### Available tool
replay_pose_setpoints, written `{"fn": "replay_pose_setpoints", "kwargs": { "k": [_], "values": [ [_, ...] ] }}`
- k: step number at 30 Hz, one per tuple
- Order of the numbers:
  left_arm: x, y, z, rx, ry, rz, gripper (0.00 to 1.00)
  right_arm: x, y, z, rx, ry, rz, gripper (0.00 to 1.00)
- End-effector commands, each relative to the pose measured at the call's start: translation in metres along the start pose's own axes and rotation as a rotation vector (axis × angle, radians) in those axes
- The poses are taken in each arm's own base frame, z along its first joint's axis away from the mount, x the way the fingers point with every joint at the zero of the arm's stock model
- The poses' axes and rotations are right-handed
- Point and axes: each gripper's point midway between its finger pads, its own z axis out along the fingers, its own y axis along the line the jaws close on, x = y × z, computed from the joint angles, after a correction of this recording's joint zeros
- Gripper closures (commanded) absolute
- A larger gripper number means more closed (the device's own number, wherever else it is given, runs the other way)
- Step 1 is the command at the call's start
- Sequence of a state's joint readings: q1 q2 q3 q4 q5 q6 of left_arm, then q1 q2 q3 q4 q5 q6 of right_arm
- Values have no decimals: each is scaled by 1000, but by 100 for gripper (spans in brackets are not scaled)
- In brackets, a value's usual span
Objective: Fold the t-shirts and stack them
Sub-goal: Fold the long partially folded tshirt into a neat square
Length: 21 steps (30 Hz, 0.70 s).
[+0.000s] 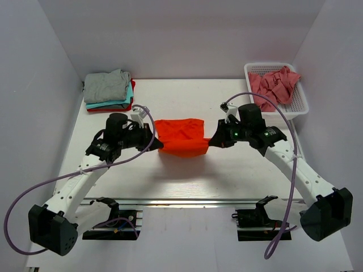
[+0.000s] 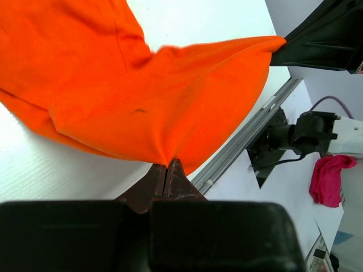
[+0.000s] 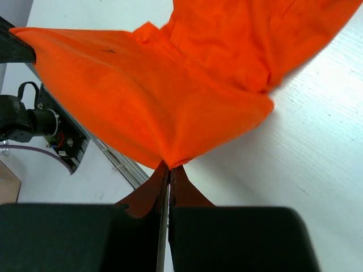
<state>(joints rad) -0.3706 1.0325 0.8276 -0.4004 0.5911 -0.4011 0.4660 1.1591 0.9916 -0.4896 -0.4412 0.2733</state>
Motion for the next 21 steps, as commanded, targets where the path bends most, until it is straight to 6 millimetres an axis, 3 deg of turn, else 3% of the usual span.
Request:
{"fn": "replay_pose_setpoints", "kwargs": {
  "k": [1,5,9,13,16,19,21],
  "values": [
    [-12,-12,-14,-19,-13,-13,100,-12,12,-9,-33,4,-38,100],
    [-24,3,-9,-80,-48,-62,100,-32,-2,1,41,-22,-21,100],
    [-57,23,-5,-217,-128,-64,100,-50,-17,19,87,-42,12,100],
    [-74,49,2,-328,-188,-123,100,-67,-36,37,129,-44,36,100],
    [-85,63,19,-350,-197,-124,100,-96,-42,42,143,-95,22,100],
    [-90,78,42,-366,-164,-140,100,-98,-54,57,141,-59,49,100],
    [-103,88,47,-404,-166,-153,100,-100,-56,64,123,-41,75,100]
  ]
}}
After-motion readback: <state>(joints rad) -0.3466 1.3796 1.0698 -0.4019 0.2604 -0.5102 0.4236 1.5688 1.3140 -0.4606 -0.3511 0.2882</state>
